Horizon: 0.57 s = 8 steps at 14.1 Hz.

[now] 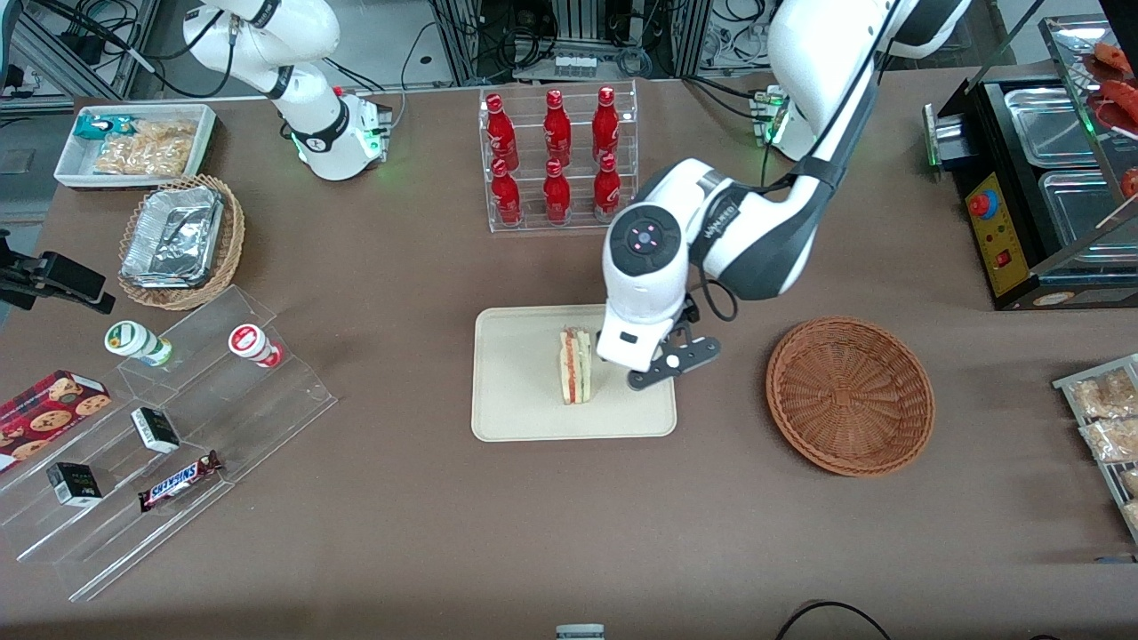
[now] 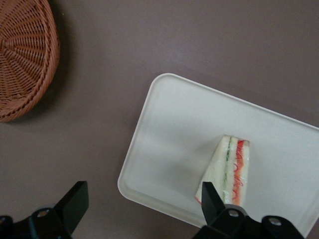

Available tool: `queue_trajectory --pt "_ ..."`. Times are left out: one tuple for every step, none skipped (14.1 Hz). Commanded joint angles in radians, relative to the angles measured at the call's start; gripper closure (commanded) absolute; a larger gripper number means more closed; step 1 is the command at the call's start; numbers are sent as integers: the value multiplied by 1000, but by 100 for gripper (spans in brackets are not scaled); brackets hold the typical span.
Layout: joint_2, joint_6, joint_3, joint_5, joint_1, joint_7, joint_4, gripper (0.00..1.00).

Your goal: Place sandwich from basket to tray

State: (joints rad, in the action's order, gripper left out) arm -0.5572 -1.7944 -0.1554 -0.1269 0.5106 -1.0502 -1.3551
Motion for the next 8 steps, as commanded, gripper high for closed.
queue_trajectory --pt "92 4 -4 0 -53 61 -105 0" --pt "117 7 -4 0 -73 88 -120 0" --pt "140 16 -4 1 -98 113 -134 0" --pt "160 29 -6 3 -115 133 -145 0" --pt "175 36 -6 13 -138 151 -153 0" --pt "201 35 -7 45 -159 188 -179 0" --pt "245 35 -12 70 -199 246 -226 0" --pt "290 36 -22 85 -237 319 -272 0"
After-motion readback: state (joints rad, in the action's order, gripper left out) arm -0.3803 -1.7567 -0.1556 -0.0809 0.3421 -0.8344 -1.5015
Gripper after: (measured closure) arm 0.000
